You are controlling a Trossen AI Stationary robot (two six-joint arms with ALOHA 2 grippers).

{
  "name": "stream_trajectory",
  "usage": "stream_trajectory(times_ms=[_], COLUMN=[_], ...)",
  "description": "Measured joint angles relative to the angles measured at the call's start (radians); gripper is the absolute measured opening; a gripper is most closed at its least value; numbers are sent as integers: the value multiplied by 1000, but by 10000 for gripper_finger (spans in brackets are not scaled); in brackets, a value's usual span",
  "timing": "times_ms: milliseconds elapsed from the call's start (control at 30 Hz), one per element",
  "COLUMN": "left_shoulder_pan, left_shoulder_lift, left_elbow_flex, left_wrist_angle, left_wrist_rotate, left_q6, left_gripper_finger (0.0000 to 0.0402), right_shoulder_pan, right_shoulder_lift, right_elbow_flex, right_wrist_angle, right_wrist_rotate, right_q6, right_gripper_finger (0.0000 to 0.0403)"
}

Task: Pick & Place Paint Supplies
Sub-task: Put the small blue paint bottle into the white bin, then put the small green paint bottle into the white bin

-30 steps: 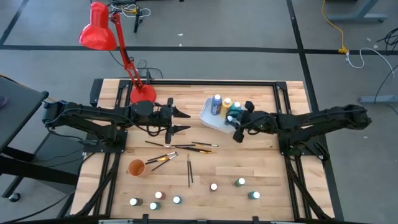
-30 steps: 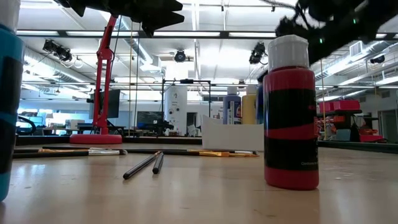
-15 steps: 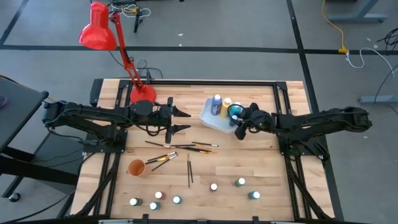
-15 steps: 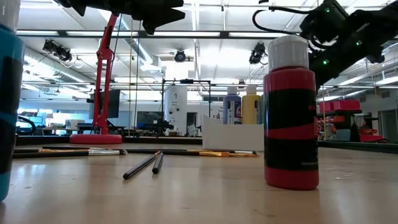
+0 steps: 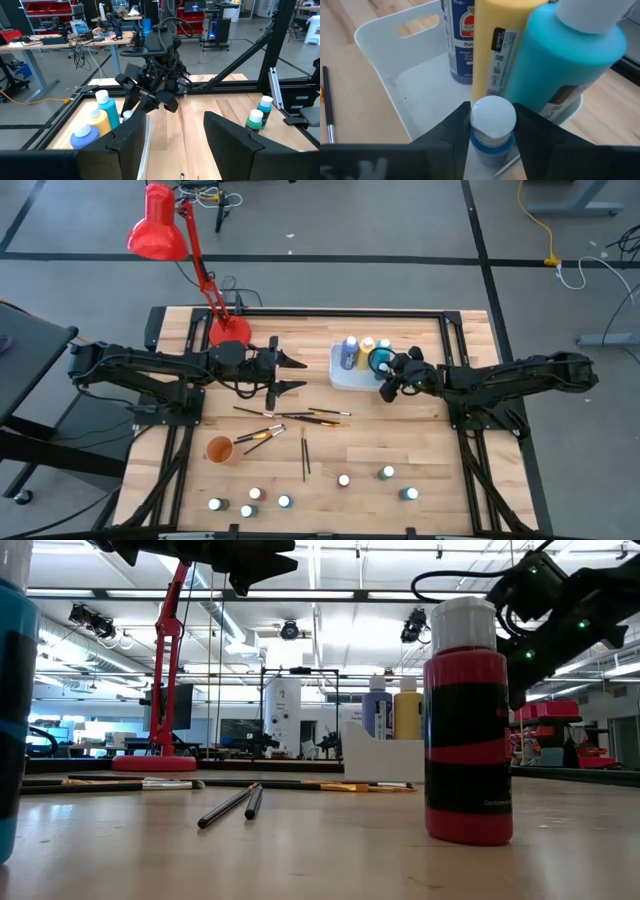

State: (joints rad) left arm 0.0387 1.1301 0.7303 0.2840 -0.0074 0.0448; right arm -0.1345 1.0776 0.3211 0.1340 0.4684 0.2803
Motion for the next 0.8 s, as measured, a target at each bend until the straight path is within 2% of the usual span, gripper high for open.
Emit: stream_trajectory(times_ms=[267,467,633,800], left_shoulder_pan=[0,0,0,0], left_shoulder_lift=[0,0,0,0], left_elbow_flex=[0,0,0,0], left_wrist_angle=[-1,-2,-2,-2], left_wrist_rotate=[0,0,0,0], left_q6=[0,0,-1,-1], left_gripper_finger=[210,210,210,210], right_shoulder_pan=[0,0,3,19], right_shoulder_lift=[1,1,-1,-21], right_elbow_flex=[-3,-3,-3,-3], right_wrist_angle=[-3,18,116,237], right_wrist_rotate=[80,90,69,55], right_q6=[-14,-35,-111,-192], right_gripper_finger=[144,184,213,215])
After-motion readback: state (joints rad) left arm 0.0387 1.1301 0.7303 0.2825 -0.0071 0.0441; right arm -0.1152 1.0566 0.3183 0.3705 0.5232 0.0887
